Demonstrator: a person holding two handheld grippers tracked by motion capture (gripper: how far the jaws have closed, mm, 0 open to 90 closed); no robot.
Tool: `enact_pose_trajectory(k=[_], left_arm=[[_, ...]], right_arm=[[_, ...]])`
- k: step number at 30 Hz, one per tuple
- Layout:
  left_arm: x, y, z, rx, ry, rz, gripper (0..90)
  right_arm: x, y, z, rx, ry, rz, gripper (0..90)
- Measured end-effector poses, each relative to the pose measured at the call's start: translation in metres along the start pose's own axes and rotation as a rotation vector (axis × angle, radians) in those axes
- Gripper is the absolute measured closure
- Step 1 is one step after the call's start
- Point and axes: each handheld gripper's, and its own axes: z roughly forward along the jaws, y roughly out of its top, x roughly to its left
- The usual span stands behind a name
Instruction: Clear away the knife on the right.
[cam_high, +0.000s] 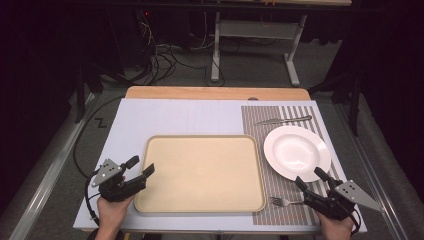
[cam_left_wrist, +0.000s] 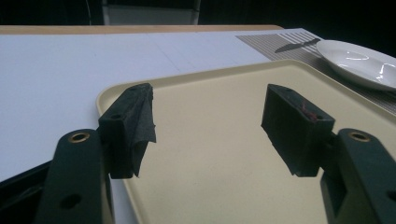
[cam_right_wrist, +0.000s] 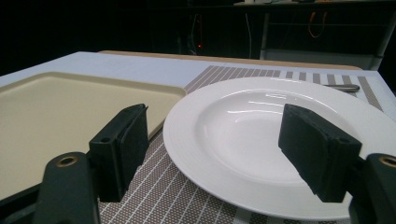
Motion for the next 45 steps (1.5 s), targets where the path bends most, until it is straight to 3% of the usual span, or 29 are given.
enact_pose_trajectory(k=[11, 20, 27, 33, 34, 38, 45], left_arm=[[-0.005, -0.001, 0.002, 0.01, -0.034, 0.017, 34.8], [-0.005, 0.0, 0.003, 0.009, -0.034, 0.015, 34.8], [-0.004, 0.0, 0.003, 0.009, -0.027, 0.015, 34.8], [-0.004, -0.001, 0.004, 0.013, -0.024, 0.022, 34.7], [-0.005, -0.001, 0.004, 0.013, -0.022, 0.024, 34.7], [-0.004, -0.001, 0.003, 0.009, -0.013, 0.022, 34.7], [-0.004, -0.001, 0.004, 0.011, -0.007, 0.024, 34.7]], right_arm=[[0.01, 0.002, -0.002, -0.003, 0.017, -0.015, 25.0], [0.006, 0.002, -0.004, -0.027, -0.028, 0.02, 24.2], [0.004, 0.003, -0.005, -0.045, -0.035, 0.022, 24.0], [0.003, 0.003, -0.005, -0.053, -0.003, 0.035, 24.3], [0.006, 0.005, -0.005, -0.073, 0.029, 0.036, 25.9], [0.008, 0.008, -0.003, -0.072, 0.039, 0.017, 26.2], [0.008, 0.011, 0.002, -0.07, 0.045, 0.034, 27.9]])
